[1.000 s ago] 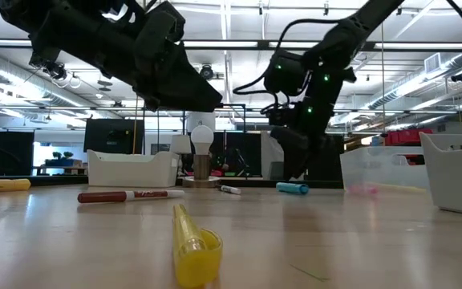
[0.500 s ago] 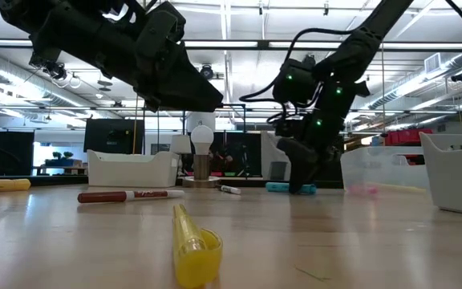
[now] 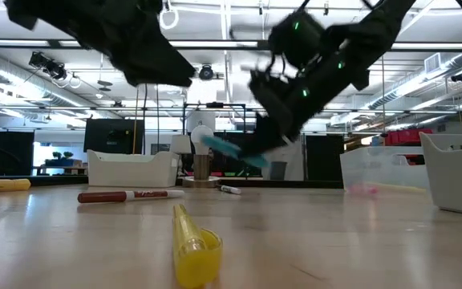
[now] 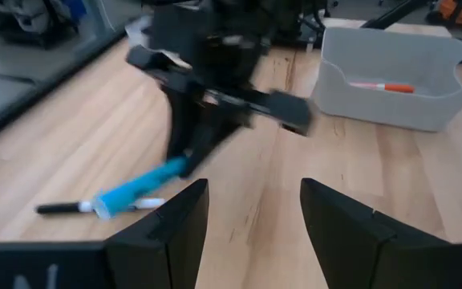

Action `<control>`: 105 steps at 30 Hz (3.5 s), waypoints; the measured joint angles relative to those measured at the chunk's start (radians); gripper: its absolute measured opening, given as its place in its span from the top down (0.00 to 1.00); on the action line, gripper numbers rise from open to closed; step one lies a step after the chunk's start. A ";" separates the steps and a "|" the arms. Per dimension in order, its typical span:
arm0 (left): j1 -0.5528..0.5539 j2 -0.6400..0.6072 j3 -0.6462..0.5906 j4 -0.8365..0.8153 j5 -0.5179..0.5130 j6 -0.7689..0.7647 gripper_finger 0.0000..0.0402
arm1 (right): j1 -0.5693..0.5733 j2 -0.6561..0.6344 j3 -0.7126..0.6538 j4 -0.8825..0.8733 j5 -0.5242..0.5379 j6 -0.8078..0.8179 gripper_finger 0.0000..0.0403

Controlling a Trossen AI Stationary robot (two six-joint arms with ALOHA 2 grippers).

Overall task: Pick & Place Markers
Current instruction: Put the blue highlighter into the white bin

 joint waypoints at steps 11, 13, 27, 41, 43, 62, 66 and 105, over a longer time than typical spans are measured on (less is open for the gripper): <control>-0.163 -0.128 0.003 -0.006 -0.150 0.159 0.49 | 0.206 0.001 -0.003 0.471 0.020 -0.292 0.89; -0.183 -0.126 0.003 0.017 -0.090 0.195 0.49 | 0.225 0.003 -0.004 0.497 0.010 -0.315 0.89; -0.179 -0.107 -0.001 0.033 -0.041 0.285 0.41 | 0.247 0.001 -0.003 0.520 0.006 -0.314 0.88; -0.177 -0.105 -0.002 -0.017 -0.044 0.248 0.30 | 0.241 -0.004 -0.029 0.551 0.000 -0.294 0.88; -0.178 -0.106 -0.002 -0.039 -0.041 0.239 0.34 | 0.241 -0.004 -0.029 0.551 -0.001 -0.294 0.88; -0.133 -0.107 0.000 -0.049 0.005 0.234 0.81 | 0.241 -0.002 -0.031 0.544 -0.004 -0.295 0.85; -0.133 -0.127 0.003 -0.097 -0.035 0.191 0.81 | 0.237 -0.040 -0.030 0.457 0.068 -0.303 0.75; 1.254 -0.006 0.185 -0.790 0.639 0.241 0.74 | 0.238 -0.101 -0.032 0.305 0.236 -0.208 0.59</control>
